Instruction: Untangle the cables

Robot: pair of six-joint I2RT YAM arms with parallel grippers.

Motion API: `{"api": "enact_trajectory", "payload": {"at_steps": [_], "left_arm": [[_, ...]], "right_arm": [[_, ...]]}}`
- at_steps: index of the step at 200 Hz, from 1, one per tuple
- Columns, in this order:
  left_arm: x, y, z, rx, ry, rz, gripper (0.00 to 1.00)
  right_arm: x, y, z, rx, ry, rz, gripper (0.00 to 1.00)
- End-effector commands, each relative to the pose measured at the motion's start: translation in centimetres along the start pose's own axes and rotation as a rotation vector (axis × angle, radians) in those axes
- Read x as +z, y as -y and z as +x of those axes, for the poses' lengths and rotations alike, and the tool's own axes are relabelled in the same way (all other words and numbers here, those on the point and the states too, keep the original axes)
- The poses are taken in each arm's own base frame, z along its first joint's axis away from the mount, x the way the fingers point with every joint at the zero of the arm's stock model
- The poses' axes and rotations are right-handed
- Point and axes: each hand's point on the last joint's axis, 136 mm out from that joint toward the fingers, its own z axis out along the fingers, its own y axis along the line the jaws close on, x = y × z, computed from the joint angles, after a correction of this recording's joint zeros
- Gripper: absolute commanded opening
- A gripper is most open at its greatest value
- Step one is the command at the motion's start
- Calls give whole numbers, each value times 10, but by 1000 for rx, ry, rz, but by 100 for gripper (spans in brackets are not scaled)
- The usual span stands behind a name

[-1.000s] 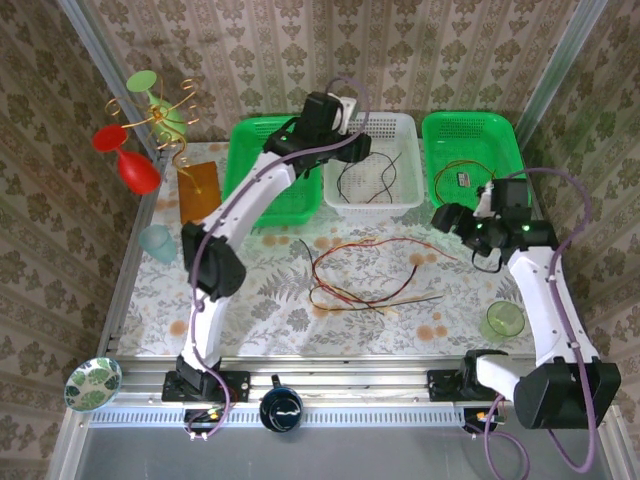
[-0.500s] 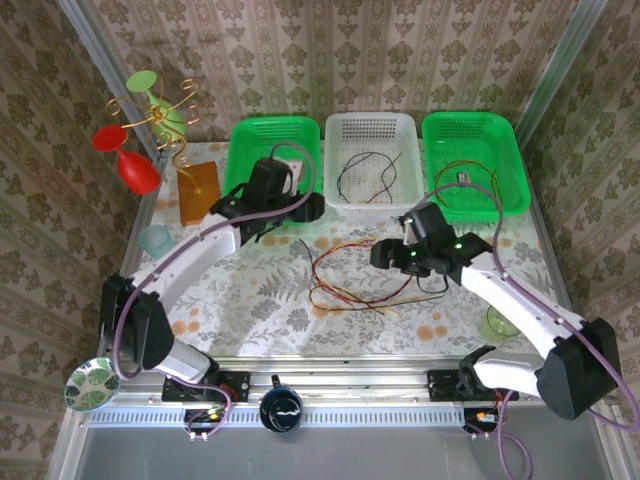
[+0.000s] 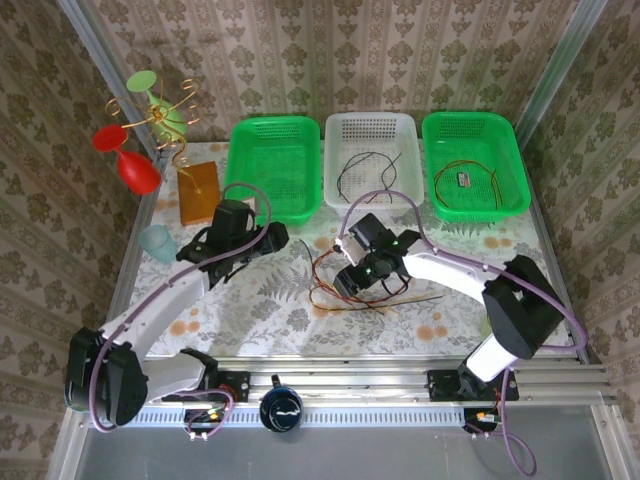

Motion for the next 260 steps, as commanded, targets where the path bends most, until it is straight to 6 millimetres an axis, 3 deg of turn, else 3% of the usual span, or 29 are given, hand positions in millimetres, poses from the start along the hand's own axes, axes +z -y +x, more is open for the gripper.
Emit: {"api": "enact_trajectory", "payload": {"at_steps": [1, 78, 111, 126, 210, 260], "left_arm": [[-9, -5, -2, -43, 42, 1, 60], [-31, -32, 0, -74, 96, -63, 60], [-36, -35, 0, -79, 100, -69, 60], [-36, -36, 1, -81, 96, -70, 60], [-35, -33, 0, -94, 93, -52, 60], [-28, -34, 11, -105, 45, -42, 60]], "right_arm": [[5, -16, -18, -167, 20, -79, 60], [52, -31, -23, -201, -82, -172, 41], [58, -25, -20, -221, -110, -141, 16], [54, -25, -22, -242, -102, -137, 0], [25, -34, -25, -282, -72, -149, 0], [-19, -38, -38, -265, 40, -142, 0]]}}
